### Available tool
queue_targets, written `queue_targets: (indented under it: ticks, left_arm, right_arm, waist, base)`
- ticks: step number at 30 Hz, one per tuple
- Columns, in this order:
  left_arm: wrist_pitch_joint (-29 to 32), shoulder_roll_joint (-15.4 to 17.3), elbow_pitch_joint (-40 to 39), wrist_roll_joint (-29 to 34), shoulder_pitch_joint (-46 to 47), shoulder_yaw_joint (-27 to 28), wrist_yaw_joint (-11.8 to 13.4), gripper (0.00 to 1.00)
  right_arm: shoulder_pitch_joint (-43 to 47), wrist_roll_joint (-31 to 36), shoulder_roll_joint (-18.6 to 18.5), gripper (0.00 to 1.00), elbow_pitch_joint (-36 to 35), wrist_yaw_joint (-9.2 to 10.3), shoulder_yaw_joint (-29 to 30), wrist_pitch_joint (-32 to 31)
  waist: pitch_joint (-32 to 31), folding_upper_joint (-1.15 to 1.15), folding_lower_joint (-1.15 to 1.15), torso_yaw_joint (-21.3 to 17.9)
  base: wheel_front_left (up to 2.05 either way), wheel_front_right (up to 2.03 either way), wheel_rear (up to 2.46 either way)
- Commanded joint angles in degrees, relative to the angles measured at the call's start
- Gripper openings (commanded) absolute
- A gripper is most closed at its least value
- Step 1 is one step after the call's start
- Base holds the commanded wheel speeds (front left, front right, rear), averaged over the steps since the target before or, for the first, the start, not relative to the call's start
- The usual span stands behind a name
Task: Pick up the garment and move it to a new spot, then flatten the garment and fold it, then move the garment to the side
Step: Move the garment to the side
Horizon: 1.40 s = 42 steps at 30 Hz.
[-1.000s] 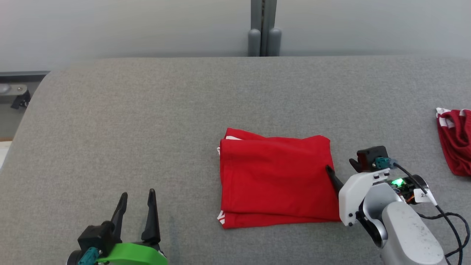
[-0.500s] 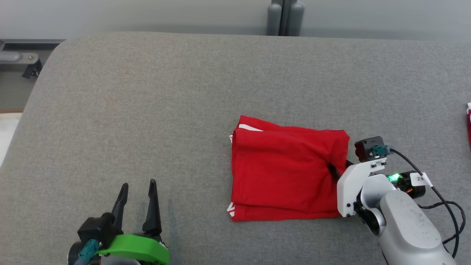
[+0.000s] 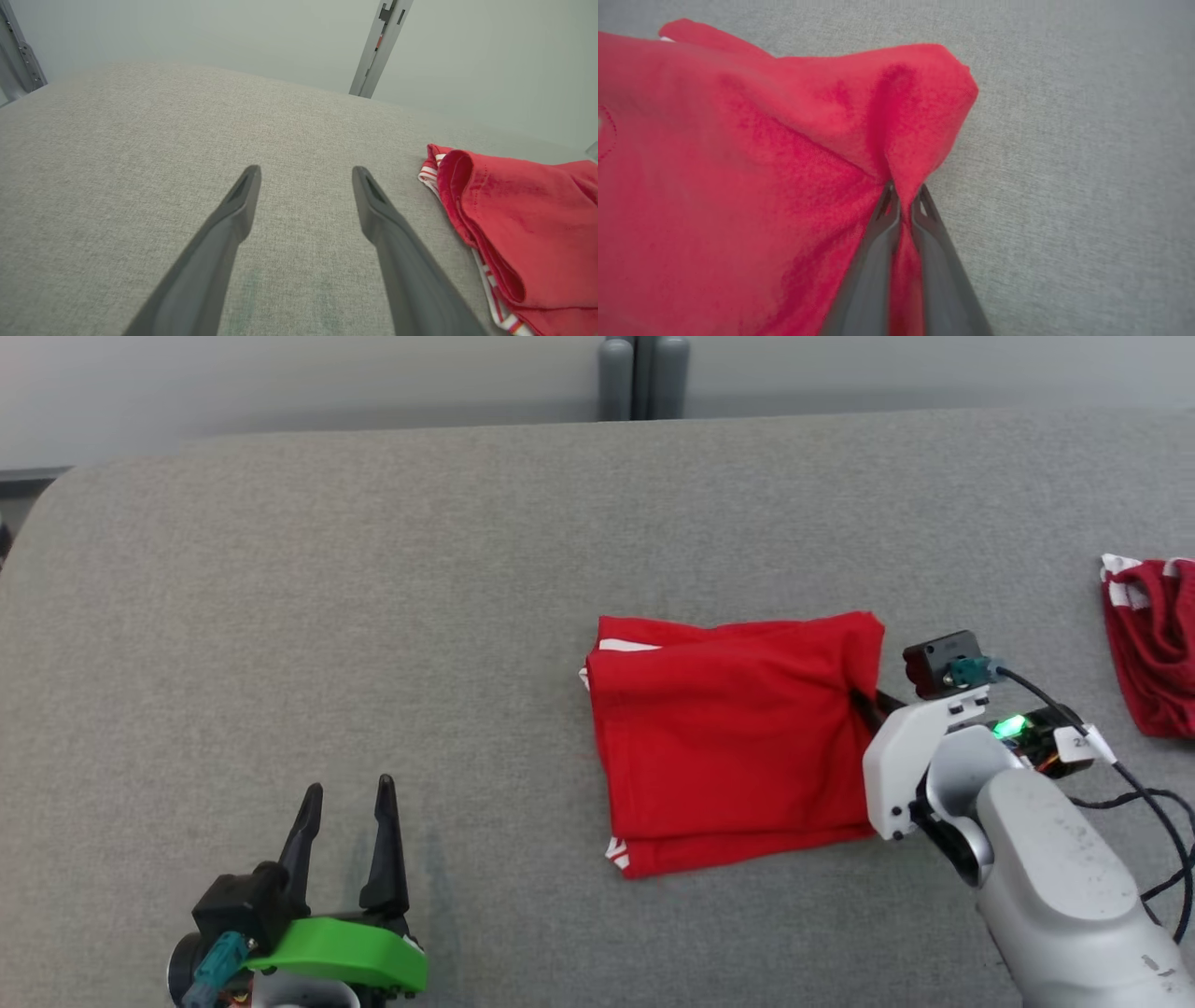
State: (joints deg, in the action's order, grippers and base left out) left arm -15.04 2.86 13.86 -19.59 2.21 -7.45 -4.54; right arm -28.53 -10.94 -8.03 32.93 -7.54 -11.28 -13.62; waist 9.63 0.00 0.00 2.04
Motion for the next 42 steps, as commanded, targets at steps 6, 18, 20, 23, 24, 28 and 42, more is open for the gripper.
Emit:
queue_targets:
  ticks: [6,18,20,23,24,28,42]
  left_arm:
    - [-0.2,0.1,-1.3,1.7,2.3,-0.1,-0.4,1.00]
    - [-0.1,1.3,-0.3,5.1,7.2,-1.8,-1.8,1.00]
    - [-0.1,1.6,0.1,5.5,7.8,-2.3,-2.0,1.00]
    - [-0.1,1.9,0.7,5.8,8.6,-3.0,-2.1,1.00]
    - [-0.1,1.9,0.8,5.8,8.8,-3.2,-2.2,1.00]
    - [-0.1,2.2,1.2,5.8,9.2,-3.9,-2.4,1.00]
    - [-0.1,2.1,1.2,5.4,10.4,-4.6,-2.1,1.00]
  right_arm:
    - [-1.9,0.9,-4.9,0.00,-3.2,0.12,1.3,-0.9]
    - [-3.1,1.2,-5.9,0.00,-7.2,0.11,6.7,-0.2]
    - [-3.3,1.6,-5.4,0.00,-7.1,0.11,7.1,0.3]
    - [-4.0,1.9,-4.4,0.00,-6.7,0.11,7.6,0.9]
    - [-4.2,2.0,-4.2,0.00,-6.6,0.11,7.8,1.1]
    - [-6.3,2.6,-4.5,0.00,-6.8,0.11,7.0,0.9]
    - [-18.0,5.5,-15.1,0.00,-3.2,0.11,10.0,-3.7]
  waist:
    - [2.2,0.00,0.00,-11.6]
    - [8.4,0.00,0.00,-25.7]
    - [9.0,0.00,0.00,-26.7]
    - [9.7,0.00,0.00,-27.3]
    - [9.8,0.00,0.00,-27.3]
    - [10.0,0.00,0.00,-26.7]
    - [13.3,0.00,0.00,-17.9]
  base:
    - [0.00,0.00,0.00]
    - [0.00,0.00,0.00]
    - [0.00,0.00,0.00]
    - [0.00,0.00,0.00]
    - [0.00,0.00,0.00]
    - [0.00,0.00,0.00]
    - [0.00,0.00,0.00]
